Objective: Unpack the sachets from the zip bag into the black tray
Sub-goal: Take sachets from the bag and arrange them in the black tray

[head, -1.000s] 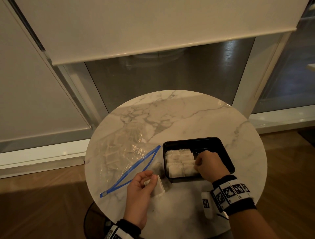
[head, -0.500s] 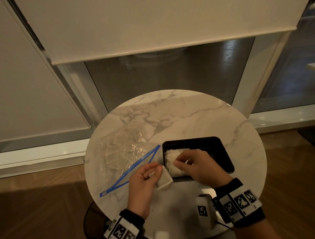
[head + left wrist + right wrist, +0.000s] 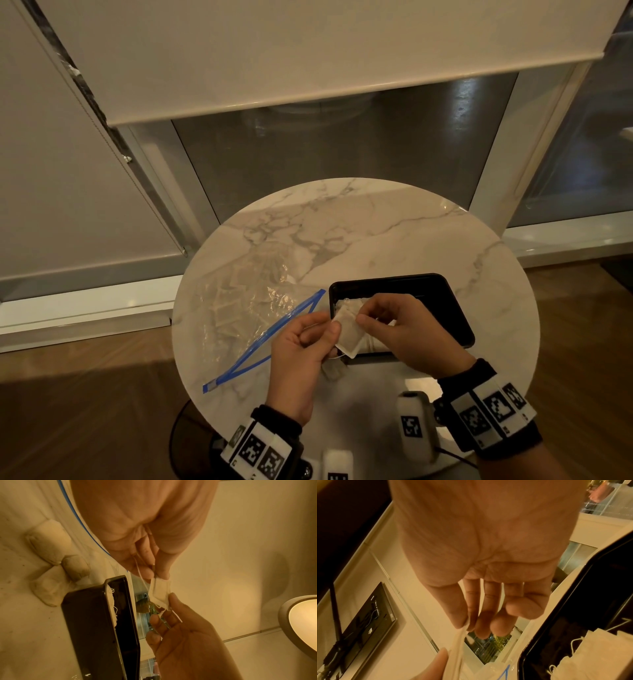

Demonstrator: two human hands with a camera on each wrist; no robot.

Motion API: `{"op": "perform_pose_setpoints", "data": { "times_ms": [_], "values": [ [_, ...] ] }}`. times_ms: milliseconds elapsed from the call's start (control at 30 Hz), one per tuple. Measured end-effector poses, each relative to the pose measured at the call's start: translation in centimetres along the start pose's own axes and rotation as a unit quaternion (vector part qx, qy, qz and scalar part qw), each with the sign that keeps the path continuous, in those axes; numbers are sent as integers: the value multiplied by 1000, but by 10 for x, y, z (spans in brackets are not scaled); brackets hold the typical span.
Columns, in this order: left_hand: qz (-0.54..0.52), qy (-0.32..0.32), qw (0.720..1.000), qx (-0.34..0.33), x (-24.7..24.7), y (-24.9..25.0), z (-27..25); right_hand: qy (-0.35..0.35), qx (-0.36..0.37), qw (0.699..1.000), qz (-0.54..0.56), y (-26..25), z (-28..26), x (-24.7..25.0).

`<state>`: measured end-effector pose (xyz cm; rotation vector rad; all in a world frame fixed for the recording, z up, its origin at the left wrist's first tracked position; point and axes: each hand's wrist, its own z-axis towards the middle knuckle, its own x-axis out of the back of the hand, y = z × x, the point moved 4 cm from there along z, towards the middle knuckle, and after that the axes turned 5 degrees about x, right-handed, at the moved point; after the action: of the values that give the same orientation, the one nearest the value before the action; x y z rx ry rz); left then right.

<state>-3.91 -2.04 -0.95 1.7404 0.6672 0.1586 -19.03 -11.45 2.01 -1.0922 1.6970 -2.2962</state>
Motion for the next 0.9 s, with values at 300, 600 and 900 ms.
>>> {"op": "perform_pose_setpoints", "data": {
  "times_ms": [300, 600, 900],
  "values": [
    [196, 43, 977, -66, 2, -7, 6, 92, -34, 994, -39, 21, 0, 32],
    [568, -23, 798, -198, -16, -27, 10, 131, -59, 976, -163, 42, -3, 59],
    [551, -34, 806, -215, -18, -33, 11, 17, -126, 954, -272, 75, 36, 71]
  ]
}}
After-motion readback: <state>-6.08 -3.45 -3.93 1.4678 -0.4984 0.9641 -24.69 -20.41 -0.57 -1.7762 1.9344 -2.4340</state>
